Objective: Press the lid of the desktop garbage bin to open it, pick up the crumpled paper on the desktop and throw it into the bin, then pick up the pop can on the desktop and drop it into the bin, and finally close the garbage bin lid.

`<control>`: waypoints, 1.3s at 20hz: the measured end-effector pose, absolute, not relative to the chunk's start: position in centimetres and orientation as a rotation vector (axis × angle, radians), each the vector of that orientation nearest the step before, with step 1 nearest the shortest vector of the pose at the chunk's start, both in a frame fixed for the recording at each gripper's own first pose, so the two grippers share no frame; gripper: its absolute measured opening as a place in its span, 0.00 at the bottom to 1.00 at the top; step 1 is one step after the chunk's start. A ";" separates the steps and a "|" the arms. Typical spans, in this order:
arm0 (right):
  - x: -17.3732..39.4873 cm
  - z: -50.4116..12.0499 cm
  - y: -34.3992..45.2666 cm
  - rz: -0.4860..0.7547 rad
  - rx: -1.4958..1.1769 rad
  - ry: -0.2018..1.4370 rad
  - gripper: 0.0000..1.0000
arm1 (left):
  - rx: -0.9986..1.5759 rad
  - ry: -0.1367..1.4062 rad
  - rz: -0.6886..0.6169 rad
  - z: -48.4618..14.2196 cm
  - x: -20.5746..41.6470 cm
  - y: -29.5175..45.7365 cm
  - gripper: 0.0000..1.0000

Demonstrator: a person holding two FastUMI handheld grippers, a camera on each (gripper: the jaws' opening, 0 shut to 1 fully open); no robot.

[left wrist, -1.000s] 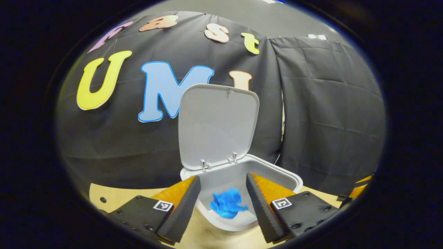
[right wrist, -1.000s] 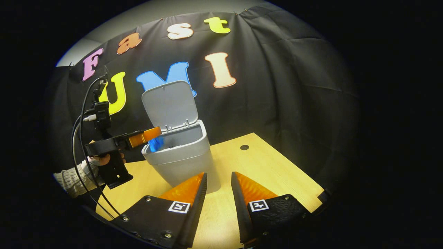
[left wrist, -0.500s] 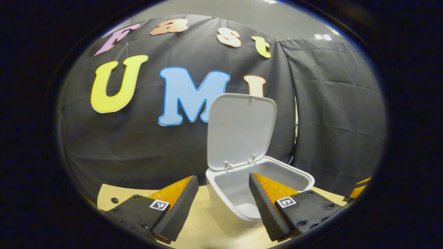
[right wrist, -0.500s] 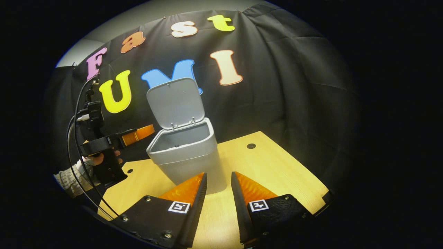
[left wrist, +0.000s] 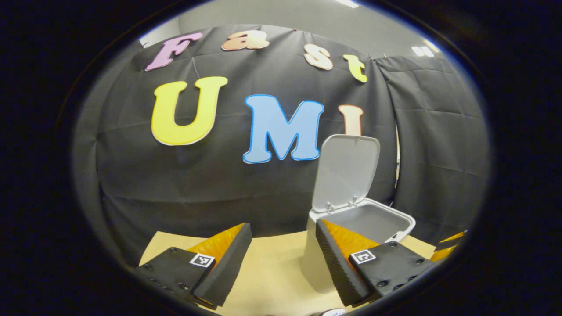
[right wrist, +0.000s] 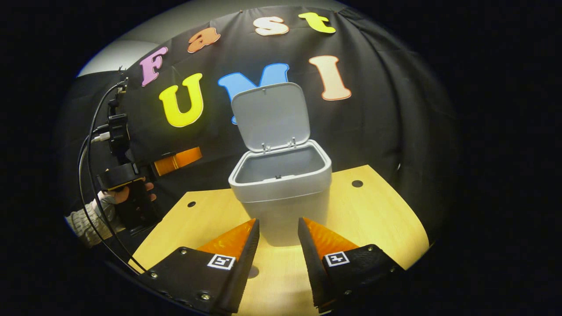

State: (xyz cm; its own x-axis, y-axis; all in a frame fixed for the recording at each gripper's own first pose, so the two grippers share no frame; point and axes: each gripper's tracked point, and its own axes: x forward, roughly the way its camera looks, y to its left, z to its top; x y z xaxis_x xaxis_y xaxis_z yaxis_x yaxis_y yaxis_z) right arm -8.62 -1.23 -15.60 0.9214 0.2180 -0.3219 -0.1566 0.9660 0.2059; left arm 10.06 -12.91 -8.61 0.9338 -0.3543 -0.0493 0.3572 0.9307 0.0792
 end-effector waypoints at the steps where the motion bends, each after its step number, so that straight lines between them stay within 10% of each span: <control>1: -8.5 -15.7 -0.4 0.215 0.178 0.353 0.60 | 0.084 0.032 -0.346 -8.5 9.8 -11.7 0.99; 10: -7.6 -17.2 5.4 0.339 0.151 0.416 0.60 | 0.045 0.032 -0.210 -8.2 6.7 -2.4 0.99; 12: -7.5 -17.7 5.9 0.351 0.139 0.430 0.80 | 0.031 0.036 -0.185 -8.4 5.7 -0.5 0.99; 26: -7.8 -25.6 10.6 0.433 -0.035 0.622 0.98 | 0.003 0.040 -0.026 -9.3 0.5 7.9 0.96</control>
